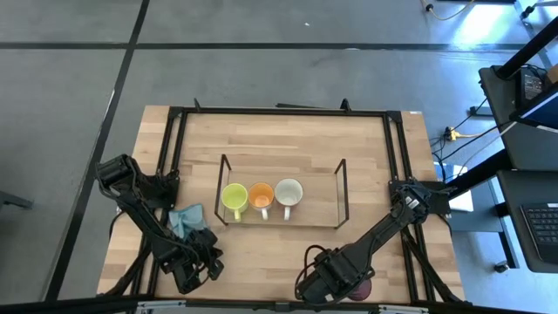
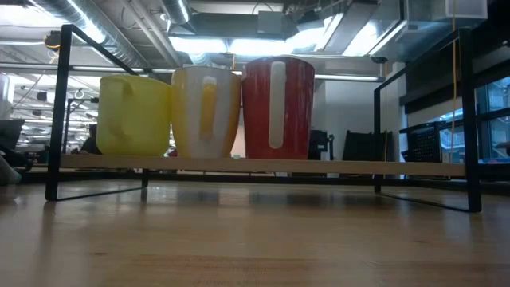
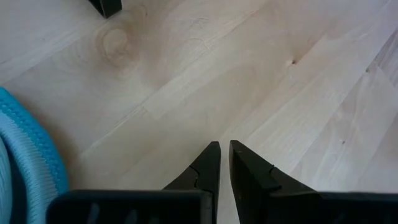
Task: Stack small to large cups/mugs on shelf
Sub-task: Put the violet cup on the shelf
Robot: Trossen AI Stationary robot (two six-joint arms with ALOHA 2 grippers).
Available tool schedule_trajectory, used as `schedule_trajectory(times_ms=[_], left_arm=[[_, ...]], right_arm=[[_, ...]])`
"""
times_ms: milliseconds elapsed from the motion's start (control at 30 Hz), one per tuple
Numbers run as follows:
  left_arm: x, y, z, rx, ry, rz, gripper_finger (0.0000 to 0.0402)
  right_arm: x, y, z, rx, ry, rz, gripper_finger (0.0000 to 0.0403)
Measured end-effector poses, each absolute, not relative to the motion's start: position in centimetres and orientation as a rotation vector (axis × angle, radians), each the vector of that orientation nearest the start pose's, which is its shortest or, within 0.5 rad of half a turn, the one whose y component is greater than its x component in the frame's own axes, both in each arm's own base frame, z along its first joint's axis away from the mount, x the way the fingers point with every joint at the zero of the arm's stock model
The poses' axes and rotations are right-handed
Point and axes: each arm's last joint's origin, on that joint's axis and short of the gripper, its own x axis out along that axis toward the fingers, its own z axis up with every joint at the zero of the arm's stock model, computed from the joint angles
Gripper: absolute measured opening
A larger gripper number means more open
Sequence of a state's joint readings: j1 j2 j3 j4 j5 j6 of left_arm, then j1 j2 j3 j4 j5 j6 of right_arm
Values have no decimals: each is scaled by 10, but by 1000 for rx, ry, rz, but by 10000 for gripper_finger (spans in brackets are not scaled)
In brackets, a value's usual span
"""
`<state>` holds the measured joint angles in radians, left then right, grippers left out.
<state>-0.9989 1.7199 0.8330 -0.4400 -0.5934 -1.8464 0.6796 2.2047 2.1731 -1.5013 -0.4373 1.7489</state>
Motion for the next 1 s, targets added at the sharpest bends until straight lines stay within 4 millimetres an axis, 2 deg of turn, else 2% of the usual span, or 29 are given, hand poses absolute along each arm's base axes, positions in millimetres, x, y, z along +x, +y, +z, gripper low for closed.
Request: schedule_trajectory(times_ms=[367, 533, 733, 867, 1000], left_arm=[[166, -229, 124, -745, 825, 526, 30], [166, -229, 123, -745, 824, 526, 30], [166, -229, 124, -746, 824, 527, 30], [166, -229, 124, -747, 824, 527, 30], [166, -230, 124, -750, 823, 525, 30]], right_arm=[[326, 278, 277, 1036, 1782, -670, 30], [327, 277, 288, 1034, 1716, -660, 69], [324, 275, 289, 1021, 1727, -685, 123], [324, 275, 290, 1022, 1727, -684, 139], [324, 274, 302, 1026, 1687, -666, 140]])
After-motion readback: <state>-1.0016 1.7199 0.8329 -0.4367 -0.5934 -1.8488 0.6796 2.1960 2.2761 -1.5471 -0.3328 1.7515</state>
